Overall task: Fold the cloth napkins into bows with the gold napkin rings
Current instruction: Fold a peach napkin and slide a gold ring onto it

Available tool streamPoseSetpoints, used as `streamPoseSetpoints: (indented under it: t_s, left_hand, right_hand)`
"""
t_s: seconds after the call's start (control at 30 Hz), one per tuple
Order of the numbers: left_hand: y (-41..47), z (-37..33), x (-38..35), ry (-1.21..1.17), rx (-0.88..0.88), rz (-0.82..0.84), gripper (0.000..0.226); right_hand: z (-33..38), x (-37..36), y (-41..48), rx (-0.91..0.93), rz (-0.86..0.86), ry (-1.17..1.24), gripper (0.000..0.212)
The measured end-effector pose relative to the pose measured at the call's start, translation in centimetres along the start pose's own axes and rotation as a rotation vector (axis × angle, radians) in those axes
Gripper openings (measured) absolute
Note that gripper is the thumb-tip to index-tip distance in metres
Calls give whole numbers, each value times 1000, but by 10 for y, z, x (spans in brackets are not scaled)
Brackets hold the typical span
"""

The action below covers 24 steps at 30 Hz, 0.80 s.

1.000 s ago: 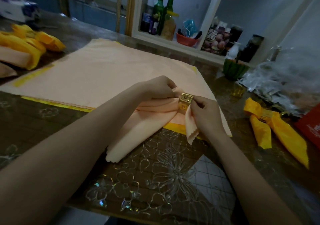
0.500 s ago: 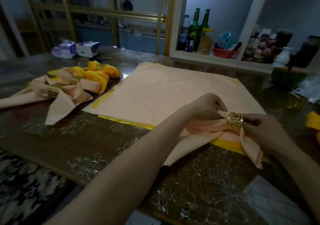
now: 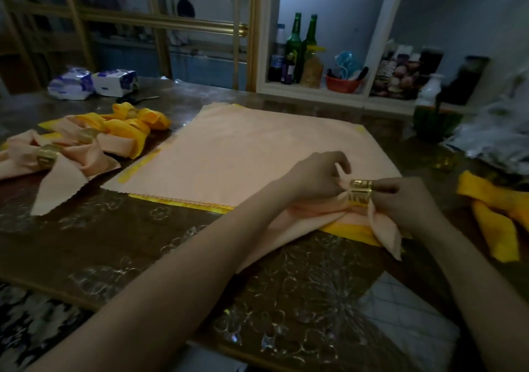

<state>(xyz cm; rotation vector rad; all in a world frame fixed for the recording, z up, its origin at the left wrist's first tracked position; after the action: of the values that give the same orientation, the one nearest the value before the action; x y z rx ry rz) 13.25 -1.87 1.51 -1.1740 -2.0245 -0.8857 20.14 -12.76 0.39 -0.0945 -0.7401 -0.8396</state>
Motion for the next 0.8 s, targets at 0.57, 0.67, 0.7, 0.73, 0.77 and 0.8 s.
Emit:
streamPoseSetpoints:
  t_s: [0.57,0.67,0.7,0.73,0.77,0.8]
  left_hand:
    - [-4,-36,-17,282,-171,-10,49]
    - [-3,-39,-6,376,-210,-124,47]
    - [-2,-36,-2,401,-201,-148,46]
    - [-1,-32,2,422,-186,-156,47]
    - [0,-27,4,425,-169,-154,48]
    - [1,-23,6,418,-153,-149,49]
  right_hand:
    - [-22,5,-6,-284,-124,457,22]
    - [-28,13,-9,-331,-149,520,5]
    - [-27,22,-7,-273,-181,418,6]
    - [-22,29,-4,-200,-214,327,9]
    - [-17,34,-3,-134,-238,273,12]
    - [-13,35,-2,-98,-244,257,12]
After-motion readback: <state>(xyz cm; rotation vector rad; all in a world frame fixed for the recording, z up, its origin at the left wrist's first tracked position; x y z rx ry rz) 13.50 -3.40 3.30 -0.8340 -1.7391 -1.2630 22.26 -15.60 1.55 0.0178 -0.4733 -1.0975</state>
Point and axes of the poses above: each hand's wrist, its own y-axis towards the middle knuckle, its own x-axis out of the back of the hand, z = x × y, the point moved 10 cm from there along y, towards the middle knuckle, and after that the axes turned 4 degrees about x, right-handed, at the moved point
